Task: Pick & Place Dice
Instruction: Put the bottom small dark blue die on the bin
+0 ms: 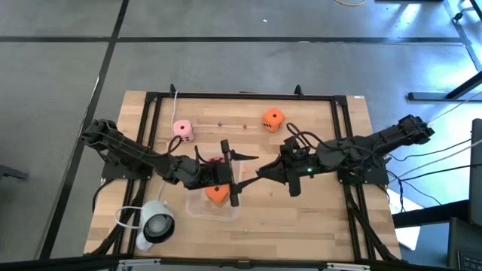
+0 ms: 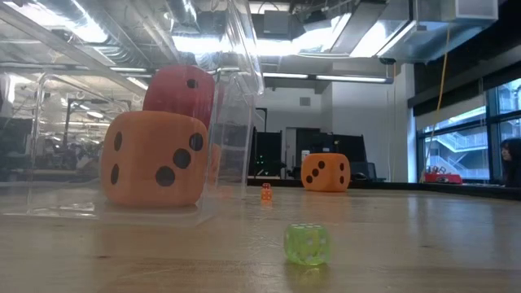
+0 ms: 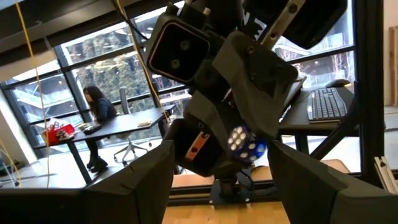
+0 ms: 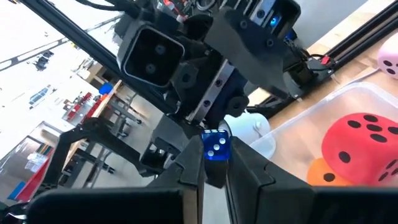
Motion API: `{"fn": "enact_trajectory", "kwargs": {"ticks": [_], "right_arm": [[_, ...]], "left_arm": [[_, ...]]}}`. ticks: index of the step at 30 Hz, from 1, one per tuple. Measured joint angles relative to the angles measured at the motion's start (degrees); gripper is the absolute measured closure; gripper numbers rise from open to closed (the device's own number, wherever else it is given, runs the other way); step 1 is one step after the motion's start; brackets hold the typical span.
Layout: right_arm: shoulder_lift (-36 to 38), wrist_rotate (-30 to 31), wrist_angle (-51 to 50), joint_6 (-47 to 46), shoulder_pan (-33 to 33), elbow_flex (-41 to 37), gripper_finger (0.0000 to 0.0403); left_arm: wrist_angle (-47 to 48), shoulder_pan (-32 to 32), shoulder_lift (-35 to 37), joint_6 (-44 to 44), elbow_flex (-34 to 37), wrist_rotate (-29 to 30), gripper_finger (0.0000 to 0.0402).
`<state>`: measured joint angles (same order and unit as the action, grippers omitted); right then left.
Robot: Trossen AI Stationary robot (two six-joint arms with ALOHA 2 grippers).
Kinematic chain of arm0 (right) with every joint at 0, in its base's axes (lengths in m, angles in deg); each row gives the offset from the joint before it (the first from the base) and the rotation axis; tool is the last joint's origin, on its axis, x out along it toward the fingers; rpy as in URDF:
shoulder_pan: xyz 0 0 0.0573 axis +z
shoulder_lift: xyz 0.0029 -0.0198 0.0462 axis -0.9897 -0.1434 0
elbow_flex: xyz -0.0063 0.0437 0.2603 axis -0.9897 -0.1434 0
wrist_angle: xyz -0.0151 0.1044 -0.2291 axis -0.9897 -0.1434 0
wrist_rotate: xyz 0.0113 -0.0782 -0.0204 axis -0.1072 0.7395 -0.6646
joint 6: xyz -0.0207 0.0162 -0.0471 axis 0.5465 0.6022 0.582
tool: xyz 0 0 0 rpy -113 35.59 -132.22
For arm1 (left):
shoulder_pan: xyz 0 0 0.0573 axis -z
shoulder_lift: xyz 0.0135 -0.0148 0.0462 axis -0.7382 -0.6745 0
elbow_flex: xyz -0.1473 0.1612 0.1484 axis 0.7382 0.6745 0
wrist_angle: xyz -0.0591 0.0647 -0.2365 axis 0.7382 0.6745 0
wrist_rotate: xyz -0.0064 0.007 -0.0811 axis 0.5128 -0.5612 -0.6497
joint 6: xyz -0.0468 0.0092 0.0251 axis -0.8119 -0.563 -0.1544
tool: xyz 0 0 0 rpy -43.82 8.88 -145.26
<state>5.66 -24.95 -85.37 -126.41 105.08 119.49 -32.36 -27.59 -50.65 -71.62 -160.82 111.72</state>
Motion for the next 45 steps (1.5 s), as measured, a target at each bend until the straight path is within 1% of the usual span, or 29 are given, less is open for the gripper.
{"fn": "enact_trajectory", "kwargs": {"ticks": [5, 15, 18, 22, 27, 30, 33, 39, 45], "right_arm": [[0.07, 0.03, 0.05, 0.43, -0.08, 0.00, 0.0357], [0.07, 0.04, 0.07, 0.61, -0.03, 0.00, 0.0357], [0.07, 0.02, 0.04, 0.61, -0.03, 0.00, 0.0357], [0.00, 0.00, 0.04, 0.13, -0.01, 0.00, 0.0357], [-0.29, -0.38, 0.12, -0.26, -0.01, 0.00, 0.0357], [-0.66, -0.94, 0.24, -0.42, 0.01, 0.00, 0.0357], [-1.06, -1.50, 0.37, -0.71, 0.03, 0.00, 0.0357], [-1.07, -1.70, 0.35, -1.12, 0.06, 0.04, 0.0357], [-1.07, -2.20, 0.34, -1.07, 0.08, 0.09, 0.0351]], "left_arm": [[0.00, 0.04, -0.02, 0.02, 0.00, -0.93, 0.0175], [-0.02, 0.02, -0.02, 2.01, 0.00, -4.80, 0.0261], [-0.02, 0.02, -0.02, 1.61, 0.00, -4.82, 0.0280], [-0.07, 0.00, -0.02, 0.83, 0.00, -4.83, 0.0294], [-0.02, 0.02, -0.02, 1.92, 0.00, -5.31, 0.0295], [0.05, 0.02, -0.06, 2.09, 0.02, -5.87, 0.0303], [-0.02, 0.09, -0.11, 2.21, 0.07, -5.95, 0.0323], [-0.20, 0.27, -0.10, 2.32, 0.09, -6.12, 0.0384], [-0.37, 0.28, -0.09, 1.75, 0.11, -6.21, 0.0398]]}}
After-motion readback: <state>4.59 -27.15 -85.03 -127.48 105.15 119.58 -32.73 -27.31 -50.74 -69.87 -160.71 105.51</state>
